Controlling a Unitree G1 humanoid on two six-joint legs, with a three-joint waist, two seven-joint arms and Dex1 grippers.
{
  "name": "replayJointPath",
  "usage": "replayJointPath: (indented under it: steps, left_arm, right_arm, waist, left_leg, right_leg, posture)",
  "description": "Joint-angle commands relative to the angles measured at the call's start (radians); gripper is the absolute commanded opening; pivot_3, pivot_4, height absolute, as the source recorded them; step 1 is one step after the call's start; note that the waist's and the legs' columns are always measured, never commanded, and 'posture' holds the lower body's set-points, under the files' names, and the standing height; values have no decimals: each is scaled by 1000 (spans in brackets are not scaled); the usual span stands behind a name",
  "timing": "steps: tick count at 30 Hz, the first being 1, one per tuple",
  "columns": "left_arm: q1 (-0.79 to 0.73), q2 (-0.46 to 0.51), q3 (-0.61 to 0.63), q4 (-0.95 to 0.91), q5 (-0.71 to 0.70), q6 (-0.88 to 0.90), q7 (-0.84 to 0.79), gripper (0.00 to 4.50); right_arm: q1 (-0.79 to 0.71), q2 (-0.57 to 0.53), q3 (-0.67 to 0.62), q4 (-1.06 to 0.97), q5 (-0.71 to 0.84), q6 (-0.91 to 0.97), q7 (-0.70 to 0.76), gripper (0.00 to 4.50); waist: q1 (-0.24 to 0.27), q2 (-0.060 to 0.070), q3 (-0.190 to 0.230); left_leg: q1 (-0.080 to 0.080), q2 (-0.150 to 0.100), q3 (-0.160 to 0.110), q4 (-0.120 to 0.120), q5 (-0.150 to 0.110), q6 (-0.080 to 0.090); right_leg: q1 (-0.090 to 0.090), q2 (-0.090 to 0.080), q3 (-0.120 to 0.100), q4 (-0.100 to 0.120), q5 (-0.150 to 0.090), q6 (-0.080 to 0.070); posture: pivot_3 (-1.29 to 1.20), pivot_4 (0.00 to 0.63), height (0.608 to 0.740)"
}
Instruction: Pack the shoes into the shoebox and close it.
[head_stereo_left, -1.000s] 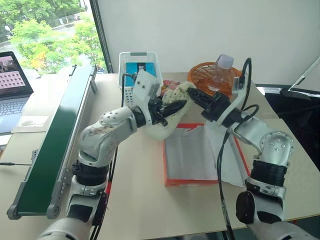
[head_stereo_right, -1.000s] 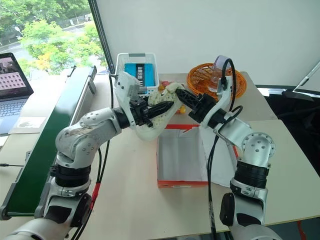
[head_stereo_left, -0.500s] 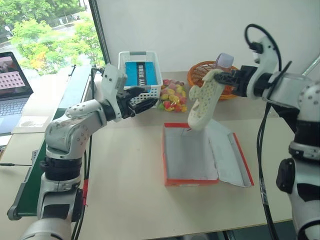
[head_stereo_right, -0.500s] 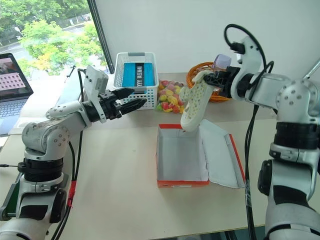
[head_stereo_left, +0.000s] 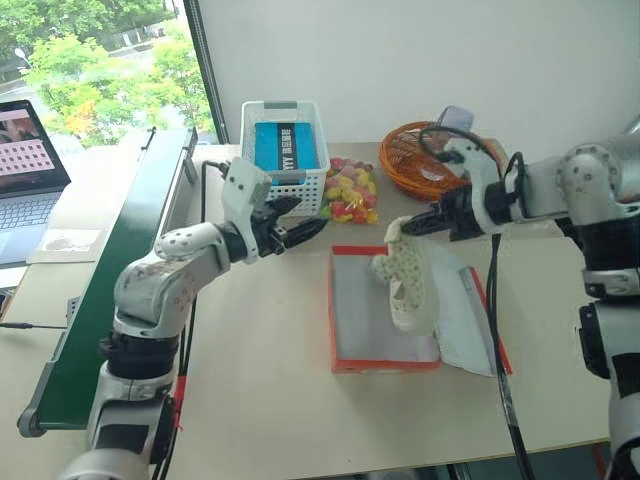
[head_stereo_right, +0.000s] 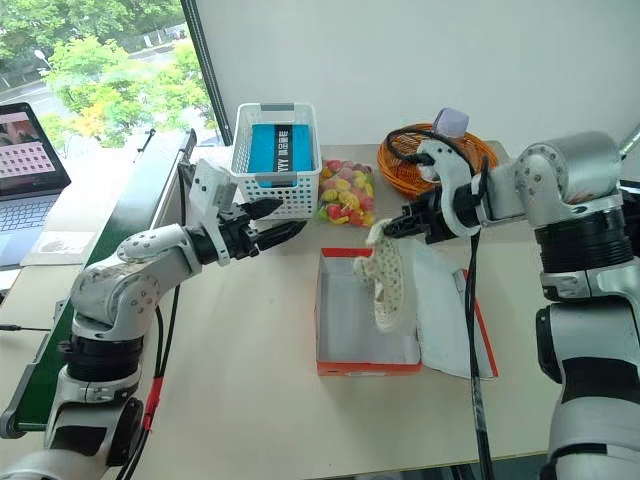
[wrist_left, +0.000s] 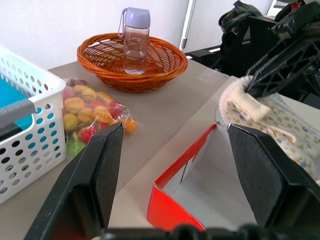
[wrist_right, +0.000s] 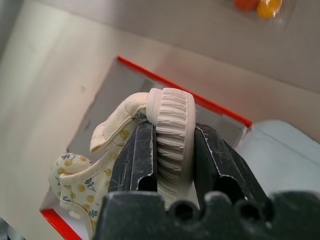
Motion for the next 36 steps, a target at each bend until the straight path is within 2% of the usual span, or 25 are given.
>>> replayJointPath:
  steps: [1,7,14,20,26,36]
  left_arm:
    - [-4,-7,14,-48,-1,-22,12,3532]
    - [0,-10,15,-51,2,-21,22,3532]
    - [4,-5,13,-58,0,-17,29,3532]
    - [2,-2,11,-62,3,-14,34,3532]
    - [2,1,6,-61,3,-9,35,3532]
    - [4,8,6,-69,0,-3,36,3532]
  right_arm:
    - [-6,-24,51,-16,-66,-45,73,592]
    - [28,-8,113,-8,-160,-103,143,592]
    - [73,24,114,-1,-232,-136,159,592]
    - [116,58,75,-9,-274,-160,148,592]
    - [148,134,-28,27,-286,-142,94,592]
    - [216,154,-59,-38,-319,-161,71,592]
  waist:
    - [0,0,0]
    - [0,0,0]
    - [1,0,0]
    - [1,0,0]
    - [1,0,0]
    - [5,0,0]
  left_leg:
    - [0,0,0,0,0,0]
    - [0,0,0,1,0,0]
    - [0,0,0,1,0,0]
    - [0,0,0,1,0,0]
    - [0,0,0,2,0,0]
    - [1,0,0,2,0,0]
  right_leg:
    - [0,0,0,0,0,0]
    - [0,0,0,0,0,0]
    - [0,0,0,1,0,0]
    - [0,0,0,1,0,0]
    - [0,0,0,1,0,0]
    - [1,0,0,2,0,1]
  posture:
    - [0,150,740]
    - [0,150,740]
    - [0,150,740]
    - [0,150,740]
    - [0,150,740]
    - [0,150,740]
